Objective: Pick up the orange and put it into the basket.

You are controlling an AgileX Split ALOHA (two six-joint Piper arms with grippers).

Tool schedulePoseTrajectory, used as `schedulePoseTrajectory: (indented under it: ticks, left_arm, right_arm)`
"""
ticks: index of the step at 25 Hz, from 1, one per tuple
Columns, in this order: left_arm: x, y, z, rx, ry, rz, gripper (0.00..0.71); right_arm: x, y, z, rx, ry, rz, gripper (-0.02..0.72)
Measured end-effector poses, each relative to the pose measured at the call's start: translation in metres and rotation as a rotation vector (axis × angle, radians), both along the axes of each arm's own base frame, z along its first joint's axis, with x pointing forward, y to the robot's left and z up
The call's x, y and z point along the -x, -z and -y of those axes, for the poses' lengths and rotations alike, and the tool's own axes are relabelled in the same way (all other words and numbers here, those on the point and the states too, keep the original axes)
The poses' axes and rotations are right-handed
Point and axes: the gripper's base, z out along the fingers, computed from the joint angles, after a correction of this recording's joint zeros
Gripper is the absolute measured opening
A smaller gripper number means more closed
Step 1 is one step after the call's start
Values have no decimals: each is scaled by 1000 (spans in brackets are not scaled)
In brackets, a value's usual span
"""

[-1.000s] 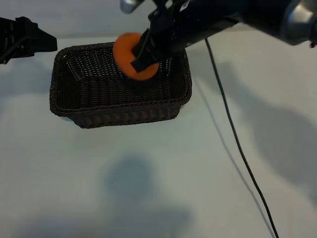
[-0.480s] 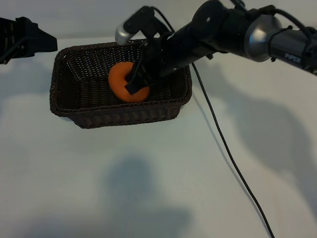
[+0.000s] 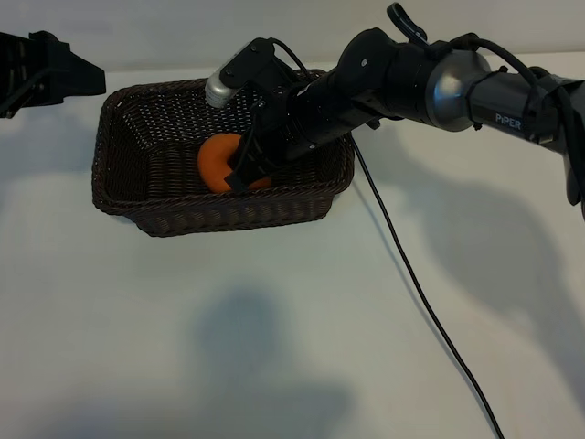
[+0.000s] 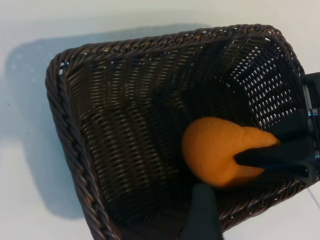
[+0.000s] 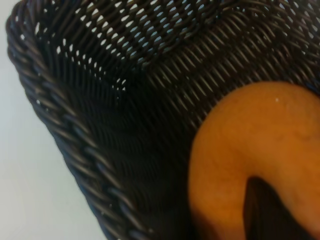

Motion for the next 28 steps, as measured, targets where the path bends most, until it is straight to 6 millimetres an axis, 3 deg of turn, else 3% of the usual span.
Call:
schedulePoseTrajectory:
  ticks: [4,7,10,14,17,20,28]
  left_arm:
    - [0,0,0,0,0,0,588]
    - [0,0,0,0,0,1,588]
    - [0,0,0,0,0,1,588]
    - [0,0,0,0,-1,0,588]
    - [0,0,0,0,-1,0,588]
    - [0,0,0,0,-1,0,588]
    - [0,0,0,1,-3,0,588]
  right_arm:
    - [0,0,0,7,-6,4,69]
    - [0,0,0,8,-9,2,122]
    - [1,1,0,11,-17,-4,277]
    - [3,-2,0,13,-33,-12,562]
    - [5,-15,1,6,-43,5,676]
    - [8,-33,3,-7,-30,22,692]
    - [21,-78,17,47,37,43,650]
